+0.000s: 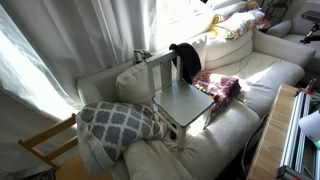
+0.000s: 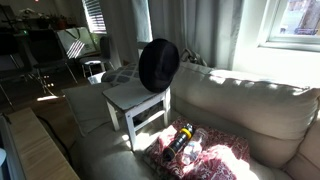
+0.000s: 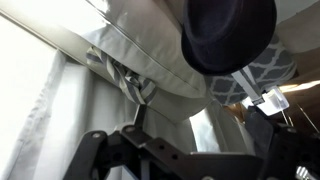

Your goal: Hang the black hat on the backrest of the white chair

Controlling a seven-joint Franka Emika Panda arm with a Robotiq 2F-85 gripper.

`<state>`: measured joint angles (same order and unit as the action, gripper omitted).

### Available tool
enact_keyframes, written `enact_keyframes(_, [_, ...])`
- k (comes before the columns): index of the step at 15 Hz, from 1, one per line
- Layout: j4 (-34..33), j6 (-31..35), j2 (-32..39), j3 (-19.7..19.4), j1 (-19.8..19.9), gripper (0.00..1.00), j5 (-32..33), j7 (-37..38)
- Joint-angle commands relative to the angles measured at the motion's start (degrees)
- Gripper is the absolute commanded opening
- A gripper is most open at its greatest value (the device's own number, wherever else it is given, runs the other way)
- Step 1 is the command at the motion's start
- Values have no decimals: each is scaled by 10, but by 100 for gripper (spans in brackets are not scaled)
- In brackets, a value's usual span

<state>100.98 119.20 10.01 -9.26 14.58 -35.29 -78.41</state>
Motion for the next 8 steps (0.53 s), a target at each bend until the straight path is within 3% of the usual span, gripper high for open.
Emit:
enact_keyframes(1, [-60, -105, 17, -12, 11, 100, 93, 68])
enact_keyframes(3, [-84, -169, 24, -14, 20, 100, 110, 76])
enact_keyframes(4, [-53, -121, 5, -7, 17, 100, 84, 58])
enact_keyframes(8, [-70, -154, 13, -9, 24, 100, 97, 66])
